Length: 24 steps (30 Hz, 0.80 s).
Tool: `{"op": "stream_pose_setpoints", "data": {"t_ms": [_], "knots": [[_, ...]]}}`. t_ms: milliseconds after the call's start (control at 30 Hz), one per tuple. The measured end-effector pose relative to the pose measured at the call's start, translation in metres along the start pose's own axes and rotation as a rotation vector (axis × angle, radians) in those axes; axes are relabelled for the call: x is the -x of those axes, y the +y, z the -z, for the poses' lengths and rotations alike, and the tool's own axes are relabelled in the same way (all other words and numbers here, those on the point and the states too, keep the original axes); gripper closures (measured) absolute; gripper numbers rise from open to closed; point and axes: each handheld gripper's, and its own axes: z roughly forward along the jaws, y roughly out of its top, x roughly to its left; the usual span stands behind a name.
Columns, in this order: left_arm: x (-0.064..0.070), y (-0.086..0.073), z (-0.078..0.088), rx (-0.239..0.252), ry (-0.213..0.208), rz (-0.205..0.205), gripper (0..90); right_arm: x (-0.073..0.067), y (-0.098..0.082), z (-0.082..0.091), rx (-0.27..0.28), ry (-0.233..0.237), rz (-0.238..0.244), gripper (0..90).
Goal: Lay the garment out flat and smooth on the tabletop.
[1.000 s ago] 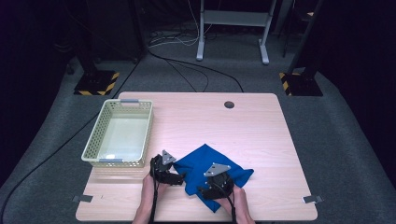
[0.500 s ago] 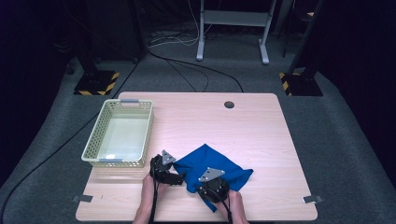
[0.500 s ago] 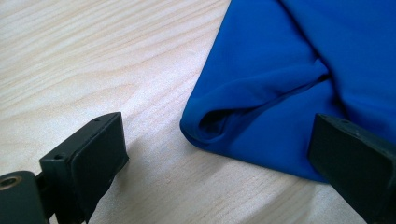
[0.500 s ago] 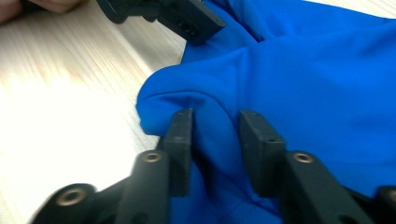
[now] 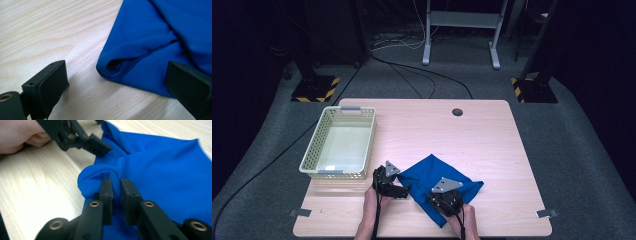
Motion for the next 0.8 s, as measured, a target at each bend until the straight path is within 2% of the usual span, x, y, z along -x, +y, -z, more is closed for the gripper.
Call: {"op": "stream_pose_setpoints", "data": {"t_ms": [167, 400, 800], "knots": [[0.0, 0.0, 0.0, 0.0, 0.0, -0.001, 4.6, 0.008, 0.001, 0.005, 0.016, -0.011, -0.018, 83.4], [0.0, 0.0, 0.0, -0.001, -0.001, -0.004, 4.7, 0.013, 0.006, 0.011, 0.046, -0.023, -0.019, 83.5], [0.0, 0.0, 0.0, 0.003, -0.003, -0.005, 5.6, 0.027, 0.01, 0.016, 0.067, -0.039, -0.039, 83.5]]}}
